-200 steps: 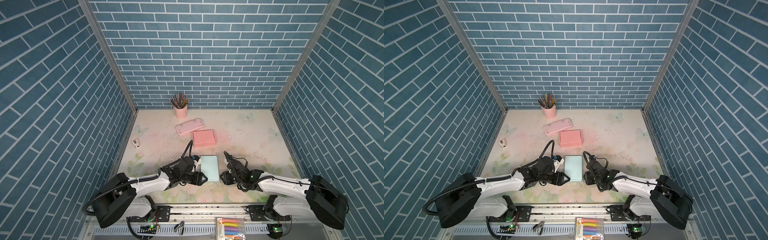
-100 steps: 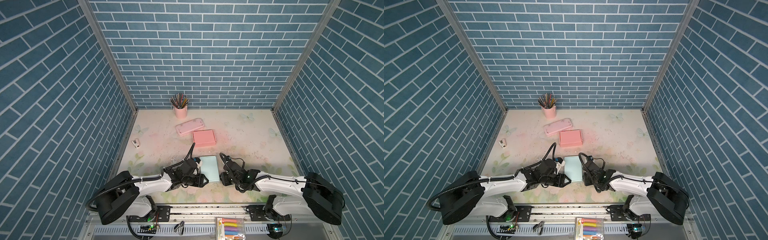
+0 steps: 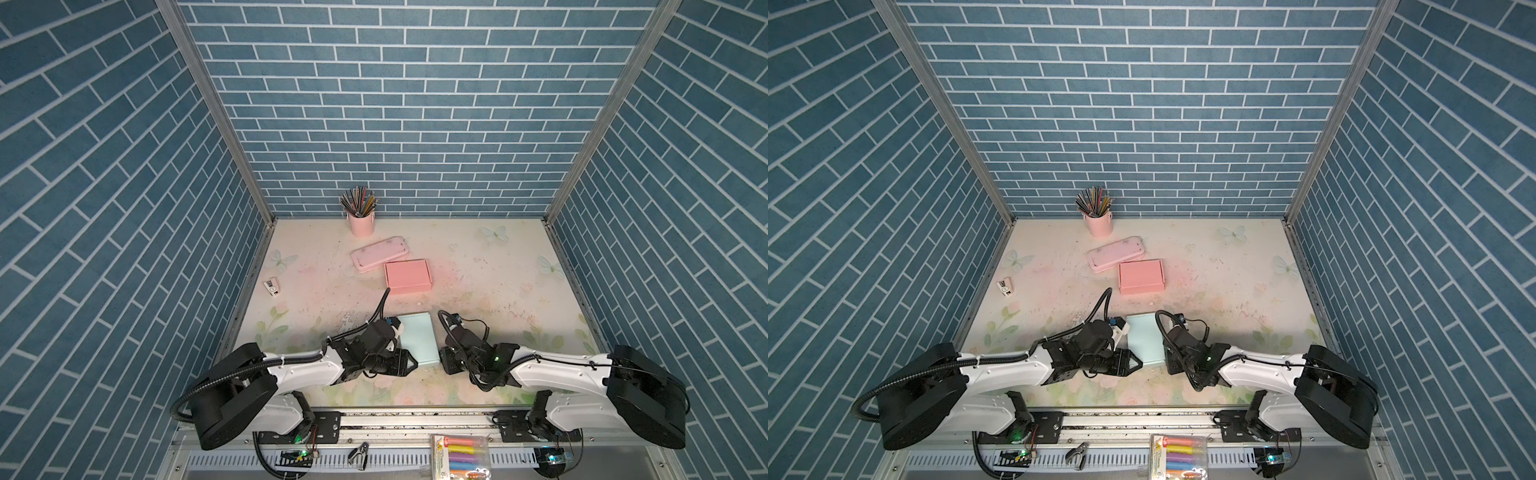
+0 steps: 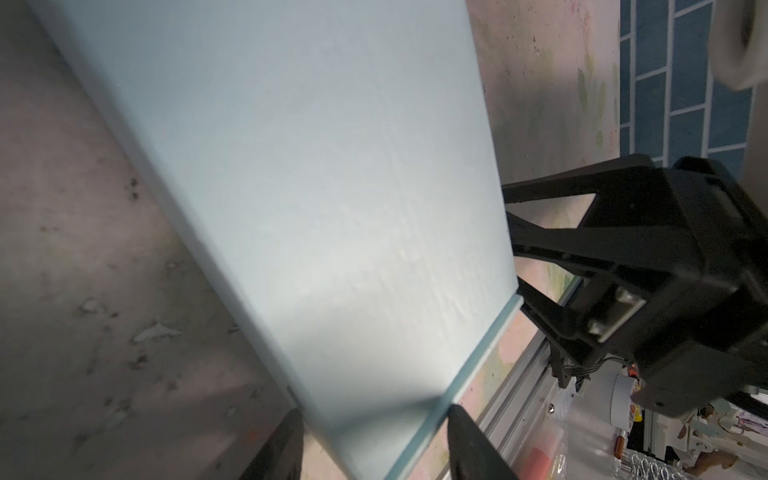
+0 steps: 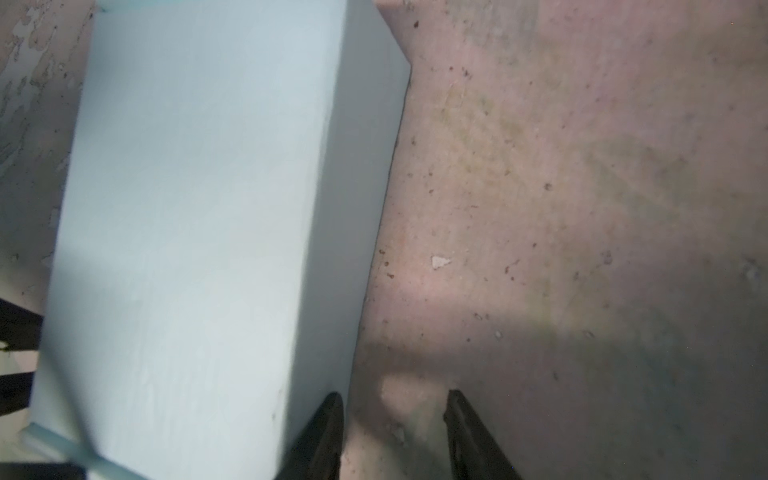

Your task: Fold the paper box

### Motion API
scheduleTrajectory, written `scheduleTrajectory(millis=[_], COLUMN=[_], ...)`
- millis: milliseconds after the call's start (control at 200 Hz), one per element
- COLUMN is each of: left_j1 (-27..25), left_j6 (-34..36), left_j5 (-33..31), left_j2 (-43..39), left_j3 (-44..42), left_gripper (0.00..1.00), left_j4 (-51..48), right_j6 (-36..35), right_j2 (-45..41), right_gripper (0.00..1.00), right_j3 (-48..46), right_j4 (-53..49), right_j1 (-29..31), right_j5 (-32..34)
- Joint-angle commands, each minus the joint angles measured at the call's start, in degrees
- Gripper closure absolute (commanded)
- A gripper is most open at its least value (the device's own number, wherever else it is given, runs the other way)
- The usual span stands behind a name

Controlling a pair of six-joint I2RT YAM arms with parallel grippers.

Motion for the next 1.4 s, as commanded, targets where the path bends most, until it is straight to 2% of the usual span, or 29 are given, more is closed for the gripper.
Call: scheduleTrajectory(millis=[0,140,290,430,530,675,815,995,1220,1395], left_j1=[-1.5,-1.6,-0.8,3.3,6.7,10.8,13.5,14.0,14.8,15.1], left_j6=[0.0,0.4,4.7,6.0,7.6,10.6,13.2,14.5,12.6,11.5], left_j5=[2.9,1.7,-2.5,-1.3,-0.4,0.9,2.2,3.7,6.0,8.3], left_j2=[-0.7,-0.8,-1.9,-5.4,-8.2,-9.3,-5.3,0.7,6.1,9.0], left_j3=[0.8,0.0,0.2,-2.0,-2.4,-0.8,2.4,7.4,8.6,9.2], left_gripper=[0.45,0.46,0.43,0.37,0.24,0.22,0.22,0.25,0.28,0.28], left_j4=[11.5,10.7,2.7,0.5,-2.0,-5.0,-5.1,-3.1,2.0,5.9], right_j6=[-1.4,-0.2,4.0,5.1,3.8,-0.2,-4.4,-9.0,-11.9,-11.9], right_j2=[-1.3,-0.8,-2.6,-7.1,-10.2,-11.4,-7.7,0.6,9.5,13.0], right_gripper=[0.57,0.57,0.56,0.55,0.56,0.56,0.57,0.59,0.63,0.64], right_j3=[1.4,0.5,-3.6,-6.0,-6.2,-5.5,-3.0,4.5,9.8,11.8], right_j4=[13.3,10.8,7.7,3.4,0.9,-0.6,-0.2,0.8,2.9,4.4], right_j1=[3.0,3.1,1.0,-4.0,-7.1,-12.3,-16.4,-19.4,-20.3,-20.3], right_j5=[-12.9,-12.5,-11.2,-11.0,-9.4,-8.9,-9.2,-9.3,-11.3,-13.4])
